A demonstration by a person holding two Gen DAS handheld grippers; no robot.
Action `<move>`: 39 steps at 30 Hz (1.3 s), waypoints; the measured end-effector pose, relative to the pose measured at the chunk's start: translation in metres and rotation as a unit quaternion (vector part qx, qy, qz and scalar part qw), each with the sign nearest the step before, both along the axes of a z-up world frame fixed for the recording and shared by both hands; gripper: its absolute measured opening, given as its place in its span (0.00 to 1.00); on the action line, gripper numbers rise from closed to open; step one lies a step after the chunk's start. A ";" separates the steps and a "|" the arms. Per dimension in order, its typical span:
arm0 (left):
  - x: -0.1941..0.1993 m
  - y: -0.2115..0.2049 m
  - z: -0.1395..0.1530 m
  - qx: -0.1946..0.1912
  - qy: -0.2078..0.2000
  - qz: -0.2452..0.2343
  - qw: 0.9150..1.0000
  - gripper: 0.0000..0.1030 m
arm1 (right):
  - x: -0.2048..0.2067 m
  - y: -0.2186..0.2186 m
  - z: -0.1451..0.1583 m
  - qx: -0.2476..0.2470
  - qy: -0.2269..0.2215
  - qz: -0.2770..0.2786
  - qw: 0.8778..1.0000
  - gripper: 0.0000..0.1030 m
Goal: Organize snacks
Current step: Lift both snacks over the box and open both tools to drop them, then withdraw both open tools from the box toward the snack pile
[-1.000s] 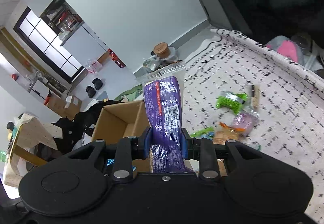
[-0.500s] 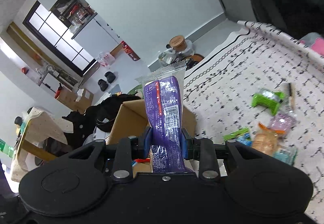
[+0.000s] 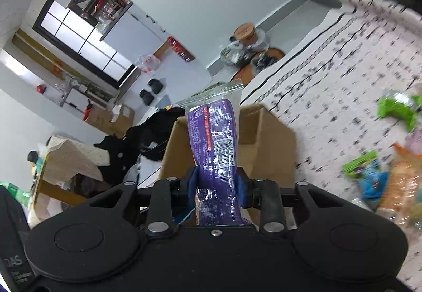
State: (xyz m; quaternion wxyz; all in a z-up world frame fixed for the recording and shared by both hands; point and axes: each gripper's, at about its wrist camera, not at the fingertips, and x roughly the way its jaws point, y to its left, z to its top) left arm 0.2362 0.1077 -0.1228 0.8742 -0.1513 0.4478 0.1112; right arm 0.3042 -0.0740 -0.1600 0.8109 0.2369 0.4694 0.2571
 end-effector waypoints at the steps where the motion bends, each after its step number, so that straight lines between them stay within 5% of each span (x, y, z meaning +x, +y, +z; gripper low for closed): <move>1: 0.002 0.002 -0.002 0.000 0.001 0.000 1.000 0.29 | -0.001 0.001 -0.001 0.000 0.000 -0.002 1.000 0.40; 2: 0.005 0.004 -0.004 -0.001 0.002 -0.001 1.000 0.29 | -0.002 0.001 0.000 0.001 -0.002 -0.002 1.000 0.47; 13: 0.020 0.006 -0.008 0.001 0.001 -0.005 1.000 0.31 | -0.004 -0.009 0.003 -0.011 0.002 -0.025 1.000 0.48; 39: -0.004 -0.020 0.015 0.028 0.017 -0.006 0.999 0.62 | -0.022 -0.055 0.014 -0.062 -0.001 -0.048 0.997 0.57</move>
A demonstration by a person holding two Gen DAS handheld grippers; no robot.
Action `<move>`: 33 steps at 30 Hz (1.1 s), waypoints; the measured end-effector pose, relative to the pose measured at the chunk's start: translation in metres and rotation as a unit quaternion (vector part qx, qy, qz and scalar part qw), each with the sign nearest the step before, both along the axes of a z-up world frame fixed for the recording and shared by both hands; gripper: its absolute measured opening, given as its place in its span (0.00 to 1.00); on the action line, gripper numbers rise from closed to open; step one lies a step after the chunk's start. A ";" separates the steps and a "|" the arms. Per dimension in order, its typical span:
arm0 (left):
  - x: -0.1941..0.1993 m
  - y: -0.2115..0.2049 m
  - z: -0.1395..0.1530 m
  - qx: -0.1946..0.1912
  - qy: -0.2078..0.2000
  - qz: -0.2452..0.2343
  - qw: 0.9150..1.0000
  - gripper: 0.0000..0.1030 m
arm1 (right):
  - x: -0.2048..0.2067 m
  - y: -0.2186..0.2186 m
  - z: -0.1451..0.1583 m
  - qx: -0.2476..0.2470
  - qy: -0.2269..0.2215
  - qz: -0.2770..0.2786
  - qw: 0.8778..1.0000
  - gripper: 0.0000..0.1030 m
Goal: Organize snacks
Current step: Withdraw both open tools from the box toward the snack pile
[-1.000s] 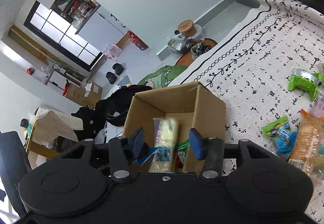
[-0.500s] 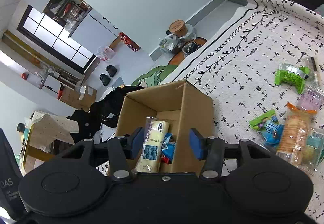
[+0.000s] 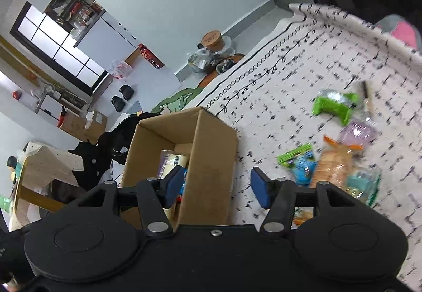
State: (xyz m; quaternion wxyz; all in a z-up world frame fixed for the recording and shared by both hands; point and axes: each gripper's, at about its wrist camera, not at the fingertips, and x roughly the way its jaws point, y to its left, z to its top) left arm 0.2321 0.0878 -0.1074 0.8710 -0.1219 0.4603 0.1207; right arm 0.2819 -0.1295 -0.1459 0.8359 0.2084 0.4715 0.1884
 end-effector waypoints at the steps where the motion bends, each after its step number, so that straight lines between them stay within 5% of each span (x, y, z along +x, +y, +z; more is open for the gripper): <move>1: -0.001 -0.002 0.001 0.000 0.001 0.001 1.000 0.65 | -0.001 -0.004 0.002 -0.005 -0.001 -0.001 1.000 0.58; 20: -0.020 -0.065 0.022 0.013 -0.021 -0.028 0.999 1.00 | -0.024 -0.065 0.026 -0.036 -0.020 0.016 0.999 0.78; 33: -0.035 -0.092 0.020 -0.020 -0.024 -0.037 0.999 1.00 | -0.034 -0.096 0.027 -0.050 -0.016 0.010 0.999 0.87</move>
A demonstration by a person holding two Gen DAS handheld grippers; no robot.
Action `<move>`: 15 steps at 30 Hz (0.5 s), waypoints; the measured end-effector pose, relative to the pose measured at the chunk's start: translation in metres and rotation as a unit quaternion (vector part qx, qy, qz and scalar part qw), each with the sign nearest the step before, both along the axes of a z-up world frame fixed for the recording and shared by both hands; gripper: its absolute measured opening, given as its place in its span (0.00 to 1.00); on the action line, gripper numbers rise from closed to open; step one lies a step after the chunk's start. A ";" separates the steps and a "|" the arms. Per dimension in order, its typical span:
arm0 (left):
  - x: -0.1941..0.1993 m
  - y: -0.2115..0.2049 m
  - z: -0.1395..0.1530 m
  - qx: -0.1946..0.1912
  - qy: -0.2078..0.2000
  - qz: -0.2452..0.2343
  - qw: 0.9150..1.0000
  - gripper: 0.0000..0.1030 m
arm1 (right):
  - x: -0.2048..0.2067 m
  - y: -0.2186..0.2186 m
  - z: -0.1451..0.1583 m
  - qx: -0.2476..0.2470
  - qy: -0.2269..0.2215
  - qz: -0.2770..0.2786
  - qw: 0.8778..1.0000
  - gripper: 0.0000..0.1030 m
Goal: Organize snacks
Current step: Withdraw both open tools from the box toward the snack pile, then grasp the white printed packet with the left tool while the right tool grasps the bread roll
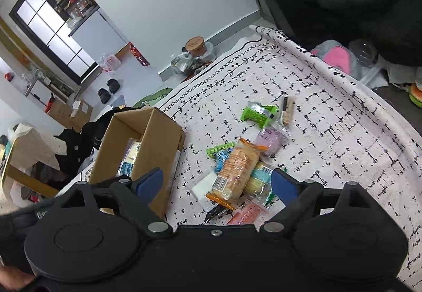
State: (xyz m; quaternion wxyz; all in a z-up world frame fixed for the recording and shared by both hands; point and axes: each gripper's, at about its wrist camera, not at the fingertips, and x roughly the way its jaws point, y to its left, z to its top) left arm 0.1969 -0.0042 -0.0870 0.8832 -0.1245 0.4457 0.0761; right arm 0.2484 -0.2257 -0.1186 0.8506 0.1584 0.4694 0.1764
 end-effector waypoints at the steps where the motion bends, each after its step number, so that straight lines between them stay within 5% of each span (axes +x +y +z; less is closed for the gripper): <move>1: -0.001 -0.002 -0.001 -0.003 0.002 0.000 1.000 1.00 | 0.000 -0.003 0.000 0.000 0.001 -0.004 1.000 0.88; 15: -0.005 -0.010 -0.021 -0.051 0.010 0.036 0.998 0.99 | 0.008 -0.010 -0.024 -0.002 0.036 -0.049 0.998 0.88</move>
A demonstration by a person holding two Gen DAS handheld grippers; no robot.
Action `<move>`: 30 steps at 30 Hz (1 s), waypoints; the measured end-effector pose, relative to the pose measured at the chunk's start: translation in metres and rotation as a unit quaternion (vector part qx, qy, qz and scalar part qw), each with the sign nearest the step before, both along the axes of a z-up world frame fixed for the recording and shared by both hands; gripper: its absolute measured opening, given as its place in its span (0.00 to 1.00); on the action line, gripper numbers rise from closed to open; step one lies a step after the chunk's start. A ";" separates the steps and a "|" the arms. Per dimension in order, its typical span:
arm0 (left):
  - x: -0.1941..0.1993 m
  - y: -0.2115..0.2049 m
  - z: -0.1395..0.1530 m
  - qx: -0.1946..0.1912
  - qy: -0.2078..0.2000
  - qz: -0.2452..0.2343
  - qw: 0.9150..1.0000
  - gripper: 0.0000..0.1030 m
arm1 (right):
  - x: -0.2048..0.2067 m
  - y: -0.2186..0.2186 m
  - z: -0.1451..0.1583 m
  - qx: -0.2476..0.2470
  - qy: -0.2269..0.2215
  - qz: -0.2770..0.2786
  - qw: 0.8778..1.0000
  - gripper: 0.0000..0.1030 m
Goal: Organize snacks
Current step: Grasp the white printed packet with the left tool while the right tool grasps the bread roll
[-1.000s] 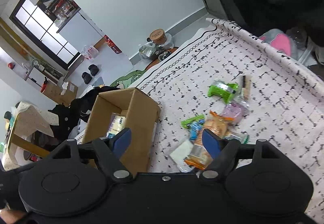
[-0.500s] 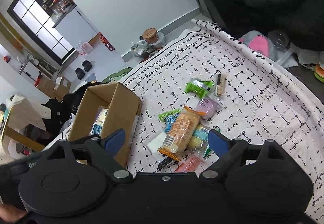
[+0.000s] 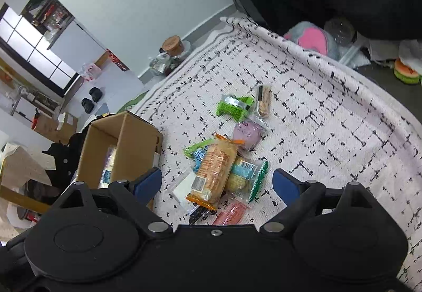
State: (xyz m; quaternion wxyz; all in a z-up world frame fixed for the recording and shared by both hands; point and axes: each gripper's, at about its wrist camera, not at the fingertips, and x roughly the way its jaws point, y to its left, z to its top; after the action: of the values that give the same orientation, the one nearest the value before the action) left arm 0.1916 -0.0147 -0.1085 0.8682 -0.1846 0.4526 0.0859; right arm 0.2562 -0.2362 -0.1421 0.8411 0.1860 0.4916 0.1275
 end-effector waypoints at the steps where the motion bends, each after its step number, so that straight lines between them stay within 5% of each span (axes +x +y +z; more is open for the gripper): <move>1: 0.000 0.000 -0.002 -0.005 -0.003 0.000 1.000 0.99 | 0.001 0.001 -0.003 -0.001 0.005 -0.004 1.000 0.88; 5: 0.005 0.000 -0.015 -0.018 -0.006 0.005 1.000 0.96 | 0.007 0.003 -0.012 -0.004 0.017 -0.016 1.000 0.87; 10: 0.013 0.000 -0.034 -0.041 0.005 0.013 0.999 0.79 | 0.019 0.008 -0.024 0.007 0.035 -0.024 0.999 0.83; 19: 0.032 0.003 -0.064 -0.069 0.027 0.022 0.997 0.58 | 0.034 0.017 -0.045 0.021 0.074 -0.026 0.997 0.63; 30: 0.059 0.003 -0.097 -0.089 0.056 0.020 0.994 0.53 | 0.051 0.028 -0.072 0.028 0.116 -0.030 0.992 0.61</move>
State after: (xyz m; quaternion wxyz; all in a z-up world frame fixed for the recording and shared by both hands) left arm 0.2509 -0.0112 -0.2052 0.8196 -0.2652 0.5027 0.0723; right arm 0.3070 -0.2080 -0.2144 0.7766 0.2376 0.5760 0.0931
